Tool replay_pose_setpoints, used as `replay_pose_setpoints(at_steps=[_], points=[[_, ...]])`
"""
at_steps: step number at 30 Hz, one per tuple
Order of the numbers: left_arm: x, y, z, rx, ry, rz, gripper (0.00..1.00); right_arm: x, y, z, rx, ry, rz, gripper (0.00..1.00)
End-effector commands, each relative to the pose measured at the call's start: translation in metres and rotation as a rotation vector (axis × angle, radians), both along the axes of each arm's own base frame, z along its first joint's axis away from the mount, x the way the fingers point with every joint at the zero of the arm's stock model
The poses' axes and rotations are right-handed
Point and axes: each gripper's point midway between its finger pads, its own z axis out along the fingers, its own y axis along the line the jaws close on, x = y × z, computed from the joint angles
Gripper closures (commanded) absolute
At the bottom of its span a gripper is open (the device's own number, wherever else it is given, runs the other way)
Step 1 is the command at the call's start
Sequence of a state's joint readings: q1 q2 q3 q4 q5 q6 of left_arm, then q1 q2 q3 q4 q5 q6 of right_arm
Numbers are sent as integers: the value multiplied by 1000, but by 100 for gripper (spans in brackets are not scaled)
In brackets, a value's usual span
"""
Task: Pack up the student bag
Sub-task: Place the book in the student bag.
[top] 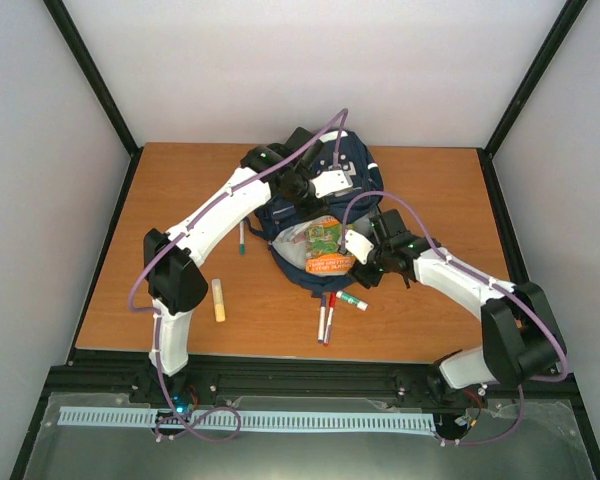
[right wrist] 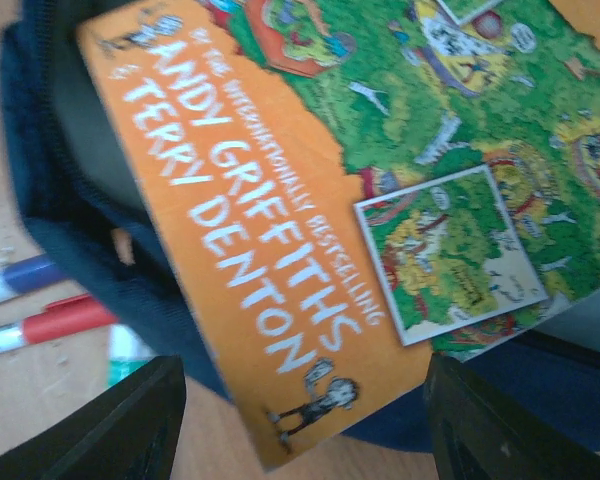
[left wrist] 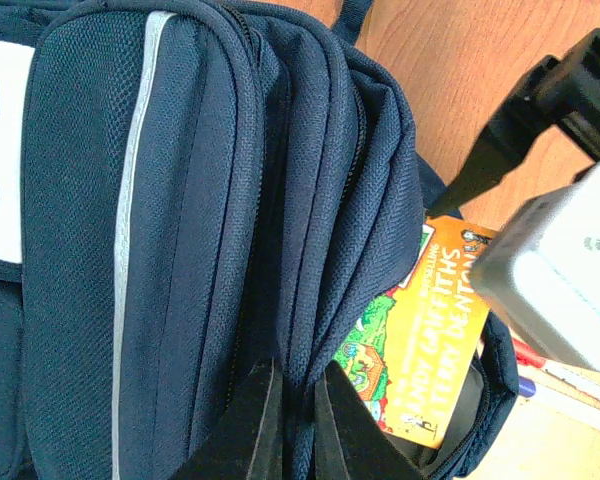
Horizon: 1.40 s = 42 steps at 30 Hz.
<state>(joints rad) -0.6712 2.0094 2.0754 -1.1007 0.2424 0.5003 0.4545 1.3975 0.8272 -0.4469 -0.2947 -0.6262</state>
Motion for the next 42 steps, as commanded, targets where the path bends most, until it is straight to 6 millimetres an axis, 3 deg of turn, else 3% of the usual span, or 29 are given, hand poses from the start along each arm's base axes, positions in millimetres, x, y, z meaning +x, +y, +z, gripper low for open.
replay_pose_setpoints(at_steps=[1, 9, 19, 22, 30, 33, 37, 42], points=[[4, 2, 29, -52, -39, 14, 99, 35, -1, 3, -49, -127, -81, 34], [2, 3, 27, -48, -30, 8, 99, 76, 0, 15, -96, -278, -132, 35], [1, 4, 26, -41, -29, 7, 99, 121, 17, 16, -82, -291, -191, 35], [1, 5, 25, -36, -30, 8, 99, 111, 19, 21, -61, -268, -173, 36], [3, 6, 26, -59, -10, 16, 99, 38, 8, 20, -33, -225, -12, 36], [3, 8, 27, -67, 5, 21, 99, 21, 4, 11, -65, -239, 58, 39], [-1, 6, 27, -77, 24, 11, 99, 19, 9, 4, -113, -304, 138, 62], [-4, 7, 27, -76, 33, 1, 99, 47, 30, 17, -141, -456, 145, 90]])
